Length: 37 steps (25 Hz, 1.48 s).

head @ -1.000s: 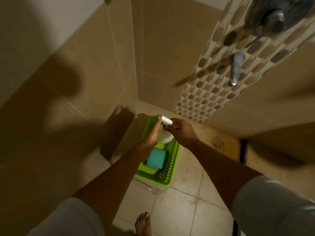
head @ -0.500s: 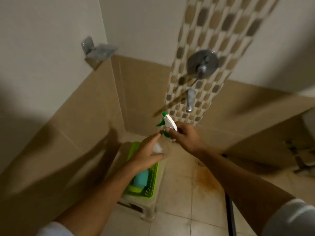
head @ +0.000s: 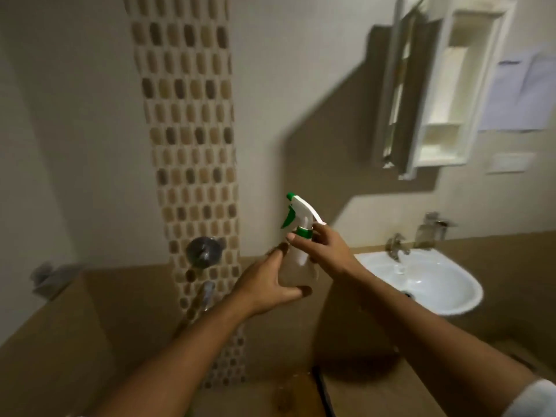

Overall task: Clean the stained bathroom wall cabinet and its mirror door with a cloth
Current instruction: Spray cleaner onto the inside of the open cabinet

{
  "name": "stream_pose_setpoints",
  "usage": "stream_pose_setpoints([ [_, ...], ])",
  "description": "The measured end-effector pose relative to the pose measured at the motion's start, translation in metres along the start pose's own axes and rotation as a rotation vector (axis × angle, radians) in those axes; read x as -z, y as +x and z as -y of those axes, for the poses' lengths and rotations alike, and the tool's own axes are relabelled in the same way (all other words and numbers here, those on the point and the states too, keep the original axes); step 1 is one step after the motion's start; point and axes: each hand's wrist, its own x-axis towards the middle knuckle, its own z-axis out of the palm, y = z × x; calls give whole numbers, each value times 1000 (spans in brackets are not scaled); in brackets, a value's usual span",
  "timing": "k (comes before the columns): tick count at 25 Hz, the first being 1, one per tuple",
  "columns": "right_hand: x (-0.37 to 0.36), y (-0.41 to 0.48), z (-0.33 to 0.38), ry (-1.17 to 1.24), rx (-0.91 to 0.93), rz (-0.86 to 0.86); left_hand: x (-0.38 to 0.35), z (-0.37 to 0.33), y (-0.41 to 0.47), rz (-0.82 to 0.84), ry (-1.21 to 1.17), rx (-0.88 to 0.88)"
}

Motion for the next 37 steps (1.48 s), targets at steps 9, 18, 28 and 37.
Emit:
stream_pose_setpoints([
  [9, 271, -86, 89, 67, 19, -426, -79, -273, 108, 98, -64, -448],
  [18, 451, -34, 100, 112, 189, -655, -149, -398, 263, 12, -189, -645],
  [28, 604, 119, 74, 52, 207, -699, -146, -440, 439, -153, 138, -685],
  [37, 611, 251, 61, 130, 262, -495, -61, -396, 477, -295, 556, -392],
])
